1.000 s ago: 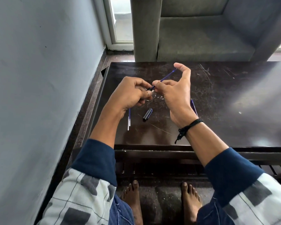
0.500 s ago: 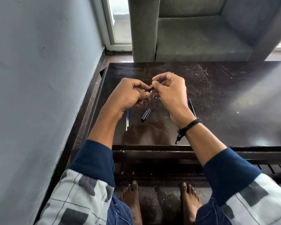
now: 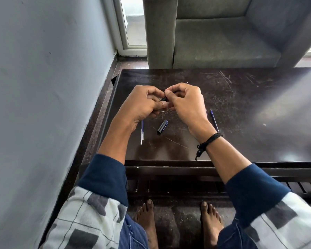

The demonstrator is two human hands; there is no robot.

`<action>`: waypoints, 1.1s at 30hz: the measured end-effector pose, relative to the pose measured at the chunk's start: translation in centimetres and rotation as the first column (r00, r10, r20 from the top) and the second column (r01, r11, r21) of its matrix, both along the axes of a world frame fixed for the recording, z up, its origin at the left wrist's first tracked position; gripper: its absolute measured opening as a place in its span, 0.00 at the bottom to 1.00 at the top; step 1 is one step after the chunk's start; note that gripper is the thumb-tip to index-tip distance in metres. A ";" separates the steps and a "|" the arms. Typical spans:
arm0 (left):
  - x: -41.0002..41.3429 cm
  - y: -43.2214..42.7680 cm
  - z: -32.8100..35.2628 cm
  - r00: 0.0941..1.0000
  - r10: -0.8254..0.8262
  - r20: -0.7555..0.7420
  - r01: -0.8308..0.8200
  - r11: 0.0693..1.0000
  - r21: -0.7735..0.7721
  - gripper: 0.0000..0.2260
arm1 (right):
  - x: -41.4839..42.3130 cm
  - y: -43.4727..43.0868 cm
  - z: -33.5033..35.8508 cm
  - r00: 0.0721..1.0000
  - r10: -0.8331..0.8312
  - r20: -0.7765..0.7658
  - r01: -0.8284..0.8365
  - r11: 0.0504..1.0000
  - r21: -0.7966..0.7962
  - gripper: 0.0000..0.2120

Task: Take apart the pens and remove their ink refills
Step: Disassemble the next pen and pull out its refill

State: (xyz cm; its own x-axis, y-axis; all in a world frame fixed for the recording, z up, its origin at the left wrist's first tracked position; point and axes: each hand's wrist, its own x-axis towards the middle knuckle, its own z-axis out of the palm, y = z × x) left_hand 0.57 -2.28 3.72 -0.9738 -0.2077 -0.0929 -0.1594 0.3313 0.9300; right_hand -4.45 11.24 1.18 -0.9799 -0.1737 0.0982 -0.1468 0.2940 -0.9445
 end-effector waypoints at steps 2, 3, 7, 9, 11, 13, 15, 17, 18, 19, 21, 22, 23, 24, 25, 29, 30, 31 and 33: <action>0.0 0.0 -0.1 1.000 -0.001 -0.012 0.001 1.000 0.002 0.10 | 0.1 -0.1 0.1 1.000 0.004 -0.010 -0.004 1.000 0.010 0.05; -0.1 -0.1 -0.1 1.000 -0.002 -0.016 0.002 1.000 0.001 0.10 | 0.1 -0.1 0.1 1.000 0.005 -0.013 -0.005 1.000 0.016 0.05; 0.0 -0.1 -0.1 1.000 -0.001 -0.025 0.001 1.000 0.001 0.10 | 0.2 -0.2 0.1 1.000 0.011 -0.024 -0.010 1.000 0.023 0.05; 0.0 -0.2 -0.1 1.000 0.004 -0.027 -0.004 1.000 0.003 0.09 | 0.3 -0.1 0.2 0.999 0.004 -0.039 -0.003 1.000 0.018 0.04; 0.1 -0.2 -0.1 1.000 0.009 -0.029 -0.009 1.000 -0.004 0.08 | 0.3 0.0 0.3 0.998 -0.022 -0.053 0.023 1.000 0.021 0.03; 0.1 -0.1 0.0 0.999 0.016 -0.032 -0.016 1.000 -0.005 0.08 | 0.3 0.3 0.4 0.997 -0.045 -0.056 0.046 0.999 0.006 0.05; 0.1 0.0 0.1 0.999 0.018 -0.030 -0.018 1.000 0.001 0.08 | 0.3 0.3 0.5 0.997 -0.056 -0.052 0.055 0.998 -0.006 0.05; 0.1 0.0 0.0 1.000 0.012 -0.028 -0.012 1.000 0.001 0.08 | 0.2 0.3 0.5 0.997 -0.063 -0.038 0.063 0.998 -0.005 0.05; 0.0 0.0 0.0 1.000 0.010 -0.027 -0.010 1.000 -0.001 0.08 | 0.2 0.2 0.5 0.998 -0.065 -0.028 0.064 0.998 -0.007 0.06; 0.0 0.0 -0.1 1.000 0.008 -0.028 -0.008 1.000 -0.004 0.08 | 0.1 0.3 0.5 0.998 -0.062 -0.017 0.062 0.998 -0.008 0.06; -0.1 -0.1 -0.1 1.000 0.004 -0.031 -0.004 1.000 -0.015 0.08 | 0.0 0.3 0.4 0.999 -0.052 -0.004 0.052 0.999 -0.004 0.05; -0.1 -0.1 -0.2 0.999 0.003 -0.033 -0.003 1.000 -0.021 0.08 | 0.0 0.3 0.4 0.999 -0.045 -0.003 0.045 0.999 0.002 0.05; -0.1 -0.1 -0.2 0.999 0.002 -0.035 -0.003 1.000 -0.028 0.09 | 0.0 0.3 0.4 0.999 -0.037 -0.006 0.037 0.999 0.011 0.05; -0.1 -0.2 -0.2 0.999 0.001 -0.037 -0.003 0.999 -0.035 0.09 | 0.0 0.2 0.4 1.000 -0.028 -0.012 0.029 0.999 0.022 0.04; -0.1 -0.2 -0.2 0.999 0.001 -0.040 -0.003 0.999 -0.042 0.09 | 0.1 0.2 0.3 1.000 -0.018 -0.018 0.018 0.999 0.037 0.04; -0.1 -0.2 -0.2 0.999 0.004 -0.033 -0.005 0.999 -0.045 0.08 | 0.2 0.0 0.3 0.999 0.002 -0.033 0.000 0.997 0.073 0.06; -0.1 -0.1 -0.2 1.000 0.007 -0.030 -0.008 0.999 -0.041 0.07 | 0.3 0.0 0.3 0.999 -0.006 -0.036 0.008 0.998 0.070 0.07; -0.1 -0.1 -0.2 1.000 0.013 -0.027 -0.014 0.999 -0.038 0.07 | 0.3 0.1 0.4 0.999 -0.016 -0.035 0.018 0.998 0.068 0.08; -0.1 -0.1 -0.2 0.999 0.024 -0.024 -0.025 0.999 -0.037 0.06 | 0.3 0.2 0.4 0.999 -0.034 -0.028 0.035 0.997 0.063 0.08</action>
